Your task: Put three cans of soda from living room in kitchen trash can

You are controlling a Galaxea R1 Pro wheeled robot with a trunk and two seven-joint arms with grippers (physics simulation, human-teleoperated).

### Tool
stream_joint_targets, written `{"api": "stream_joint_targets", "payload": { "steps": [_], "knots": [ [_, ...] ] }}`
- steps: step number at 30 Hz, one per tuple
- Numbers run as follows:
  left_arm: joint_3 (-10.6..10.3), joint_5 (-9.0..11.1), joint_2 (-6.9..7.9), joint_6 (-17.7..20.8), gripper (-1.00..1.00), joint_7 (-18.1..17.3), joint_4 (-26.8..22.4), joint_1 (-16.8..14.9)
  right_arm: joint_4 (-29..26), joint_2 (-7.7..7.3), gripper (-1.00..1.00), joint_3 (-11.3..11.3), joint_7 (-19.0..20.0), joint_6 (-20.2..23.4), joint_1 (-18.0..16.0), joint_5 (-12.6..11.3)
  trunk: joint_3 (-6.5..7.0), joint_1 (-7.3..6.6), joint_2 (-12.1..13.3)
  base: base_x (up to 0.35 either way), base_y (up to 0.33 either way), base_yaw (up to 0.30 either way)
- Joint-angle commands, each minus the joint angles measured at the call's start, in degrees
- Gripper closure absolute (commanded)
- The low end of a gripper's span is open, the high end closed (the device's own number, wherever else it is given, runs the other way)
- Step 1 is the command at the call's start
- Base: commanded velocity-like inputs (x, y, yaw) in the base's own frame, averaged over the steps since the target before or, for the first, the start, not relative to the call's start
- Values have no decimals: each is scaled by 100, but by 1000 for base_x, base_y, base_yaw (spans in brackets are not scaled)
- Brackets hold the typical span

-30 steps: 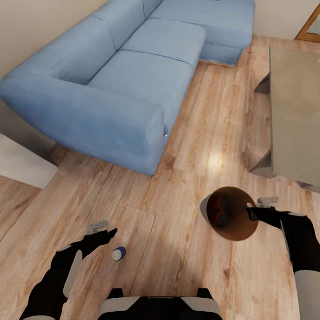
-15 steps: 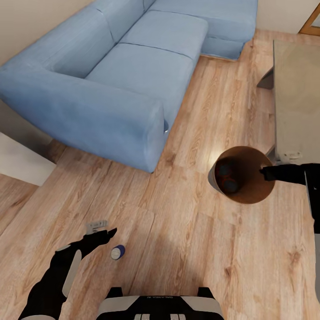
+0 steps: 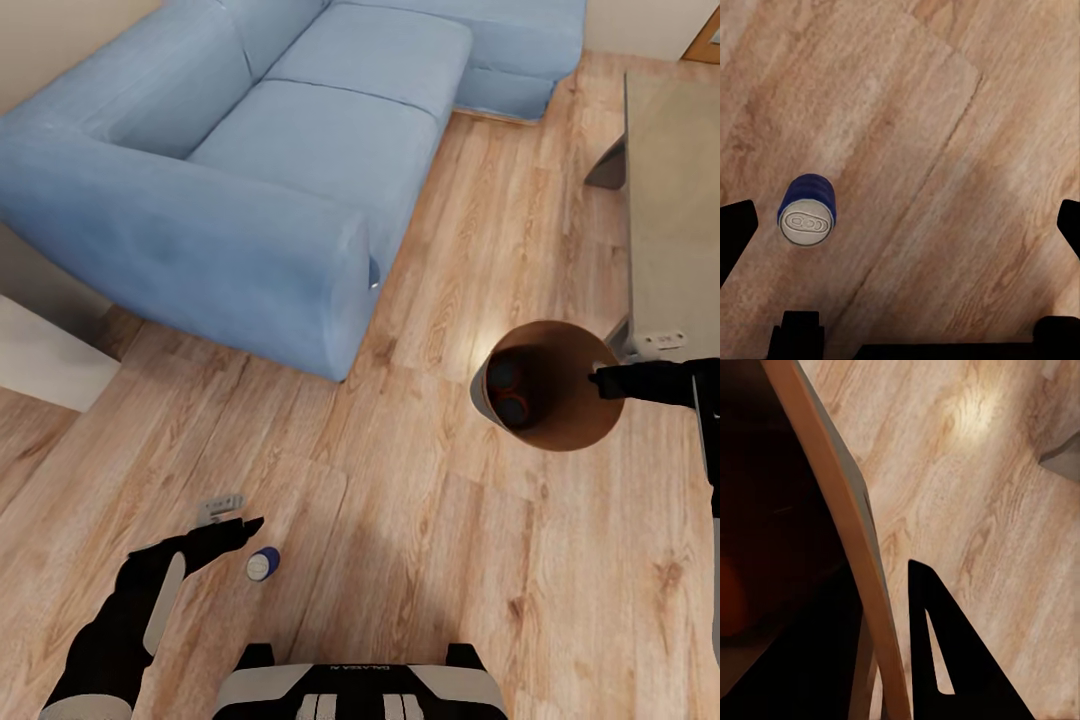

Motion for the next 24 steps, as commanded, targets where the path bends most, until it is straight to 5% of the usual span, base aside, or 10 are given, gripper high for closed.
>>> {"api": "stream_joint_targets", "payload": {
  "steps": [1,15,24],
  "knots": [
    [2,1,0,13,-100,43,1,-3,-2,0,100,2,37,32,-3,-114,-25,22,-42,0,0,0],
    [8,44,4,15,-100,216,-52,-24,-5,9,100,208,36,32,6,-103,-122,66,-122,0,0,4],
    [9,45,5,12,-100,207,-64,-24,-13,2,100,364,25,32,9,-93,-124,66,-122,0,0,188]
  ]
}}
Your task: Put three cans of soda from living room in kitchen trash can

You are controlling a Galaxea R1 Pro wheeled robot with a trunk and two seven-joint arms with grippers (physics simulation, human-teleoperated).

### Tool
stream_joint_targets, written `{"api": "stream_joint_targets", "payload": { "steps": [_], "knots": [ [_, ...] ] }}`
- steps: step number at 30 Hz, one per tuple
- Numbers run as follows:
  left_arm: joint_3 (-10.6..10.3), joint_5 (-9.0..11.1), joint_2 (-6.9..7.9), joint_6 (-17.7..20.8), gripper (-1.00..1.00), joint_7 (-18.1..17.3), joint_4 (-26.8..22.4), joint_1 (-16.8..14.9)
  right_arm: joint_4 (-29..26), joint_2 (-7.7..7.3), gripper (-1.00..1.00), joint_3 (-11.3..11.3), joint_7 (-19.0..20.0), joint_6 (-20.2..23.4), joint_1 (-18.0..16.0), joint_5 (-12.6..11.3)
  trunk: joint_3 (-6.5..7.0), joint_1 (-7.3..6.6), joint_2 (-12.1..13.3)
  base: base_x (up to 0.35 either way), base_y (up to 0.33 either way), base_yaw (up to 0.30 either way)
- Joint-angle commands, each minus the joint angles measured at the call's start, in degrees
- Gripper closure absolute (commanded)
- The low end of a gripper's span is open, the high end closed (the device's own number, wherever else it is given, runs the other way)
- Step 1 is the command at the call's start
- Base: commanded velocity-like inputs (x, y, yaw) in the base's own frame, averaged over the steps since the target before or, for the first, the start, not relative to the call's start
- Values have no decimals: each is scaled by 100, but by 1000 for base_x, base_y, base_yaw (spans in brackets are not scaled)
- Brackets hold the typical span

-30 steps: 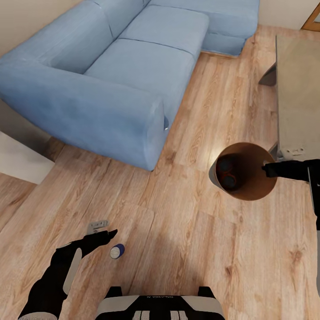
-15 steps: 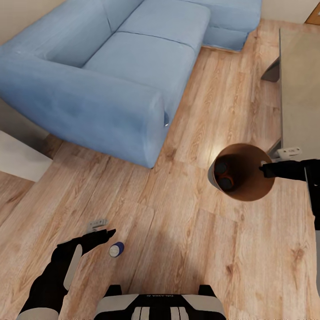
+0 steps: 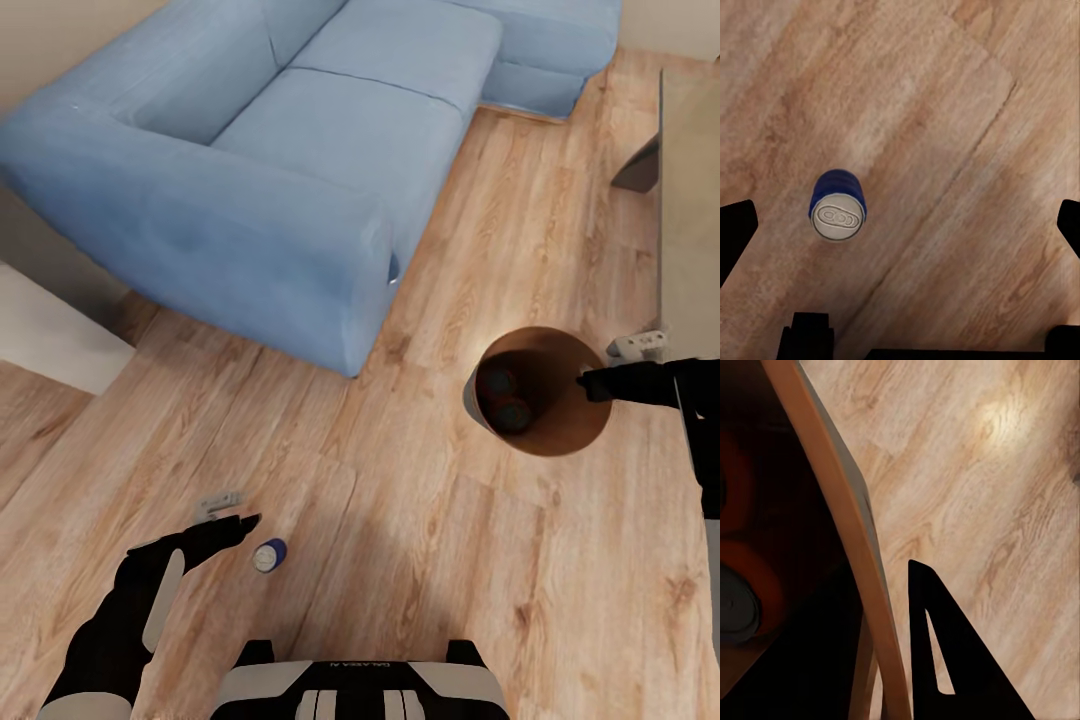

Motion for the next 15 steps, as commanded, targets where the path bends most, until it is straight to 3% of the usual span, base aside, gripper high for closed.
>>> {"api": "stream_joint_targets", "payload": {
  "steps": [1,7,15],
  "knots": [
    [0,-1,1,0,-100,-1,0,0,-1,0,100,5,34,23,-2,-80,0,0,0,0,0,235],
    [0,1,4,0,-100,-3,-1,2,-1,-1,100,21,23,23,7,-66,0,0,0,0,0,201],
    [1,-11,-2,11,-100,24,25,0,-4,1,100,33,20,23,24,-68,-107,131,-241,0,0,31]
  ]
}}
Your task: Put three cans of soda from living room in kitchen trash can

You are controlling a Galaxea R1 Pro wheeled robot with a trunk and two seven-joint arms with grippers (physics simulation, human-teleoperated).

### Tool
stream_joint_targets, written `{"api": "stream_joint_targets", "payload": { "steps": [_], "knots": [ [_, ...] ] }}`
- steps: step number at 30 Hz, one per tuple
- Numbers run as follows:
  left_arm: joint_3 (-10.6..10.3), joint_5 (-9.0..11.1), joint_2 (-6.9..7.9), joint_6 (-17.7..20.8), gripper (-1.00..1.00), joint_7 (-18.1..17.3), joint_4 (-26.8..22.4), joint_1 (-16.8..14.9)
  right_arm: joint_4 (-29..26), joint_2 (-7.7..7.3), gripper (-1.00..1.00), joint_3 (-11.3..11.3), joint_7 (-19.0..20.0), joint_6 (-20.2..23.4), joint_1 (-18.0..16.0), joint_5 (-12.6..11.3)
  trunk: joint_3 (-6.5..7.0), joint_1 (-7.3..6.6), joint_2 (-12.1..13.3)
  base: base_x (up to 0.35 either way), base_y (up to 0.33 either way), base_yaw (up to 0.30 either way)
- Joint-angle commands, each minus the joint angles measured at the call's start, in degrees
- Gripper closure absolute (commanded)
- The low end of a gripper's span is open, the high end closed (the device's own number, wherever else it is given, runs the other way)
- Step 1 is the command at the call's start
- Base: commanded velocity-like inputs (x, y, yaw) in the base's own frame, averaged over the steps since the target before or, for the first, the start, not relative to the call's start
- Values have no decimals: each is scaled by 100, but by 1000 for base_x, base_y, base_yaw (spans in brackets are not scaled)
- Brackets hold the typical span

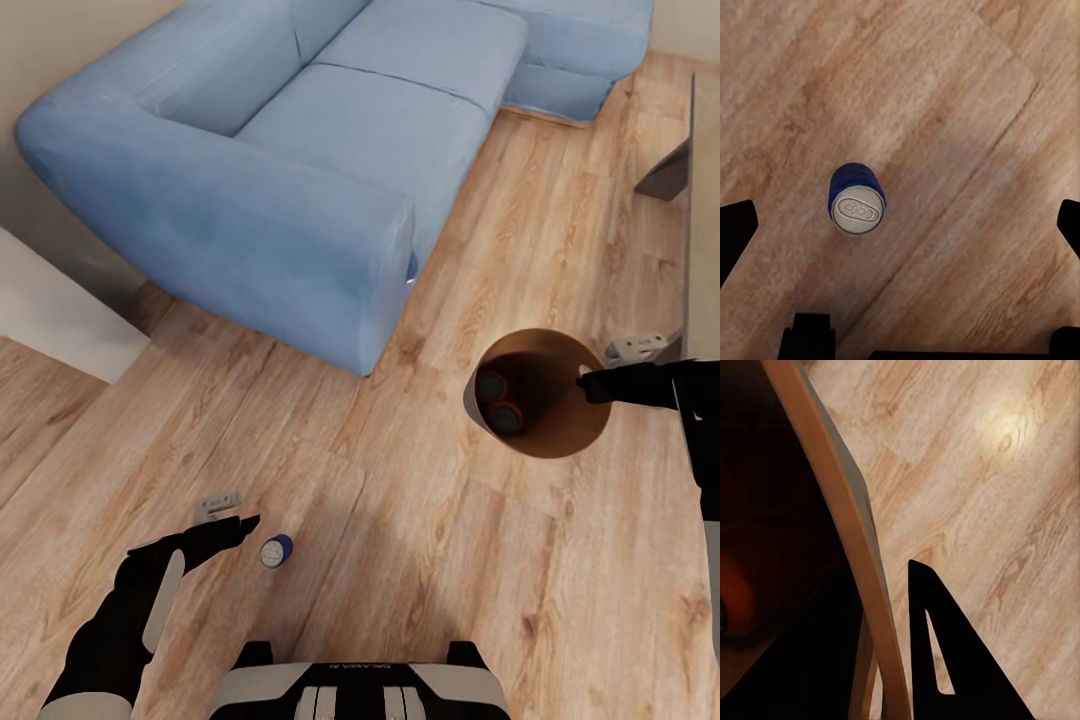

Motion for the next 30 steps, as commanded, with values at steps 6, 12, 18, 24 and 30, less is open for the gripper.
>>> {"api": "stream_joint_targets", "payload": {
  "steps": [6,12,18,24,30],
  "knots": [
    [0,-5,-1,1,-100,-11,8,0,-4,5,100,20,36,28,0,-87,-108,132,-242,0,0,2],
    [-1,-7,-1,-10,-100,-29,16,2,-6,8,100,174,36,28,8,20,-215,264,-483,0,0,0],
    [-1,-7,1,-11,-100,-39,18,2,-7,7,100,198,36,28,9,36,-323,395,-724,0,0,0],
    [-1,-7,2,-11,-100,-41,18,1,-7,21,100,202,36,28,10,60,-431,527,-964,0,0,0],
    [-1,-7,3,-11,-100,-44,18,1,-14,17,100,207,36,28,10,67,-539,659,-1205,0,0,0]
  ]
}}
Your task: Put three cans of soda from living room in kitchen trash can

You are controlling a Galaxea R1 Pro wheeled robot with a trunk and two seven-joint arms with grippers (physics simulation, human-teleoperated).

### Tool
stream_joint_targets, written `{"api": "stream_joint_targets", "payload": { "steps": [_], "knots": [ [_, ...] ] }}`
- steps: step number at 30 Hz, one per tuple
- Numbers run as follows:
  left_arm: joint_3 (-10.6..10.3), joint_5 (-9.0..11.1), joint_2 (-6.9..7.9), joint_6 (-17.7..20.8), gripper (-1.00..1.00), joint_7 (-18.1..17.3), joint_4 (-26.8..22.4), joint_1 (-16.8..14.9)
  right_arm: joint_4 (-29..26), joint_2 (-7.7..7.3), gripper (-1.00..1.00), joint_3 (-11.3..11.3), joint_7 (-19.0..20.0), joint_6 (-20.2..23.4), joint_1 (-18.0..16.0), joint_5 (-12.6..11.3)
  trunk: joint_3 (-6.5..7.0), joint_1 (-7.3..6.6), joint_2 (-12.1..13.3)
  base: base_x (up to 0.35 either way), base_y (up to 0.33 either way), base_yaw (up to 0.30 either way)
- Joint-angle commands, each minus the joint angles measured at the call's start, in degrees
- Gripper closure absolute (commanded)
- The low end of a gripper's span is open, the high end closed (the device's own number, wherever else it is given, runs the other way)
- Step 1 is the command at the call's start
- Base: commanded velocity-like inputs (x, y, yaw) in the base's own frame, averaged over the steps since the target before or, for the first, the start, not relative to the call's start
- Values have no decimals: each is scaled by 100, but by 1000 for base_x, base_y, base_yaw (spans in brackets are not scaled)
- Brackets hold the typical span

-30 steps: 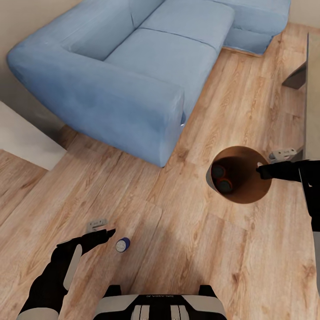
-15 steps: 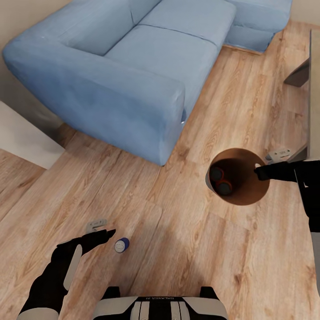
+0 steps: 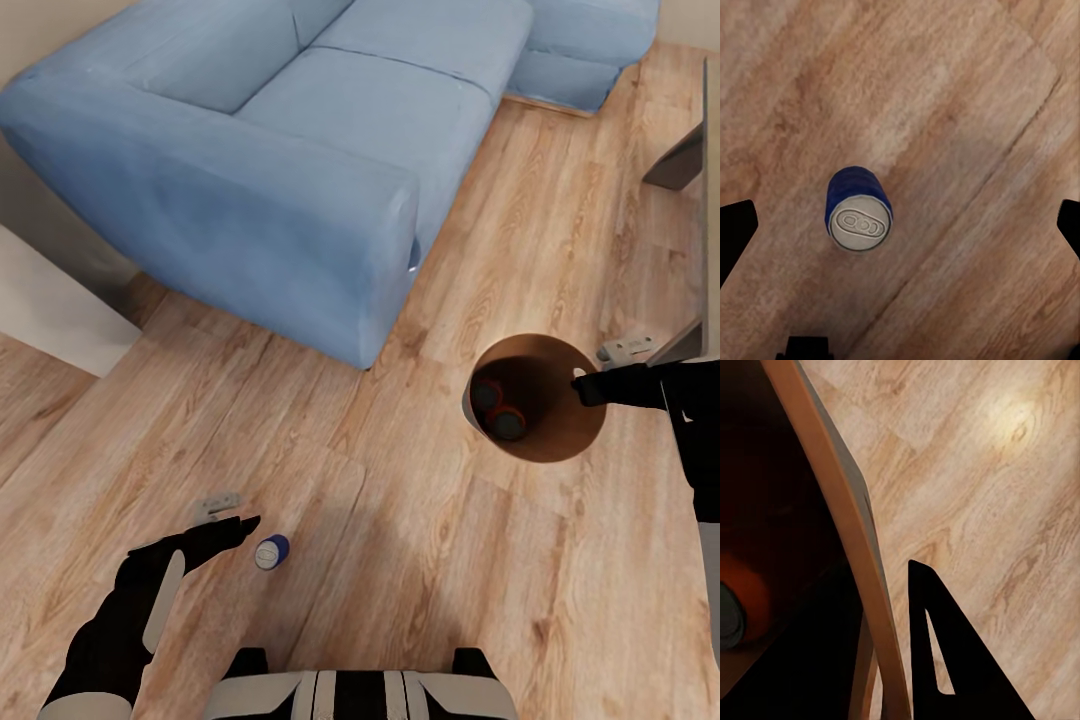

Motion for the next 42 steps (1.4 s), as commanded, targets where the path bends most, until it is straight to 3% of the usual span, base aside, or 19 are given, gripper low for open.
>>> {"api": "stream_joint_targets", "payload": {
  "steps": [1,10,18,42],
  "knots": [
    [0,1,0,0,-100,2,0,2,-1,0,100,-1,35,23,-3,-83,-18,22,-42,0,0,0],
    [0,1,-3,0,-100,0,0,1,-3,-7,100,-3,38,23,-3,-82,-180,220,-403,0,0,0],
    [0,1,-5,0,-100,18,0,4,-10,1,100,99,49,23,-3,-82,-180,220,-403,0,0,0],
    [0,-8,-6,0,-100,5,9,2,-10,8,100,205,44,23,6,-82,-610,747,-1365,0,0,0]
  ]
}}
